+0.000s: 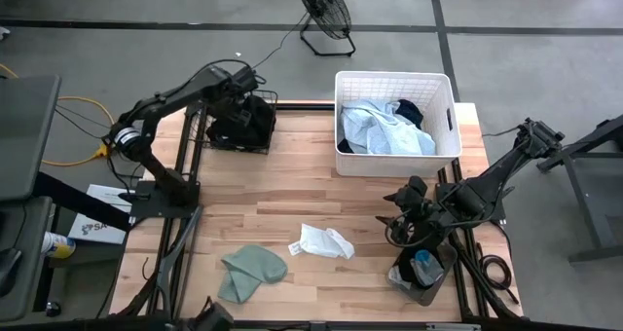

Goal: Pick & Place Cloths
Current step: Put the black boxer shorts into the black wire basket

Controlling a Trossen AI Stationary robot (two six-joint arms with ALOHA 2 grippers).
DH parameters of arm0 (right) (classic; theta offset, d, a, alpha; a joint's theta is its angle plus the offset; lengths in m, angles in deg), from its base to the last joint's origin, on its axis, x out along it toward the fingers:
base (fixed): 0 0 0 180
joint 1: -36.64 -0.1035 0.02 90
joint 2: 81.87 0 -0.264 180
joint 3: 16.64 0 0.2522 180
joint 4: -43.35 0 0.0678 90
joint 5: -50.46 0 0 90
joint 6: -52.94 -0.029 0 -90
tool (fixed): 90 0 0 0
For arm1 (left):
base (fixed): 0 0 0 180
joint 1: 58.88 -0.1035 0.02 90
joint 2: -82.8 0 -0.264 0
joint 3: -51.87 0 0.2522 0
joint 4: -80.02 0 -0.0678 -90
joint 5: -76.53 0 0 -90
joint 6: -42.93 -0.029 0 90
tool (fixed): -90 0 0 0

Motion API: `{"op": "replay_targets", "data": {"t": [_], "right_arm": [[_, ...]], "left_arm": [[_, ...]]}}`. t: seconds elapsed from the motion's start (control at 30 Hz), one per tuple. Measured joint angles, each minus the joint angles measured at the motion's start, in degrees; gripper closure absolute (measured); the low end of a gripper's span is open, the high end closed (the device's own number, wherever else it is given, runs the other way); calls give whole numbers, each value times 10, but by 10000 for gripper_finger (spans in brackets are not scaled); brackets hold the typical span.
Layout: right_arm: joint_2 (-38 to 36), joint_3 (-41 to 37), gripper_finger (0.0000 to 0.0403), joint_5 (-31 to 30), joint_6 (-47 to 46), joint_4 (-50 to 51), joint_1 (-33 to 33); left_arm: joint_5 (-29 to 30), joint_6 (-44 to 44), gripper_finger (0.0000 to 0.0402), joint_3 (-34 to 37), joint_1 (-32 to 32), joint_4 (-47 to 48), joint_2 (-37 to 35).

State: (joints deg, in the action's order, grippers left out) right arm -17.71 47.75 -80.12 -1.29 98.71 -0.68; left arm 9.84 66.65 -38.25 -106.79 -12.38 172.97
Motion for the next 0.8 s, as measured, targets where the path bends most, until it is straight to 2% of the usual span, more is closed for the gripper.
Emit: {"op": "replay_targets", "data": {"t": [0.17,0.37,0.57,0.8], "right_arm": [[0,0,117,1,-15,0,0],[0,0,117,4,-30,-1,0],[0,0,117,6,-30,0,0],[0,0,117,7,-32,-3,0]], "left_arm": [[-46,-10,401,68,-46,-97,0],[-115,-10,390,104,-101,-130,0],[-125,-10,320,61,-102,-104,0],[-125,-6,215,-40,-102,-3,0]]}}
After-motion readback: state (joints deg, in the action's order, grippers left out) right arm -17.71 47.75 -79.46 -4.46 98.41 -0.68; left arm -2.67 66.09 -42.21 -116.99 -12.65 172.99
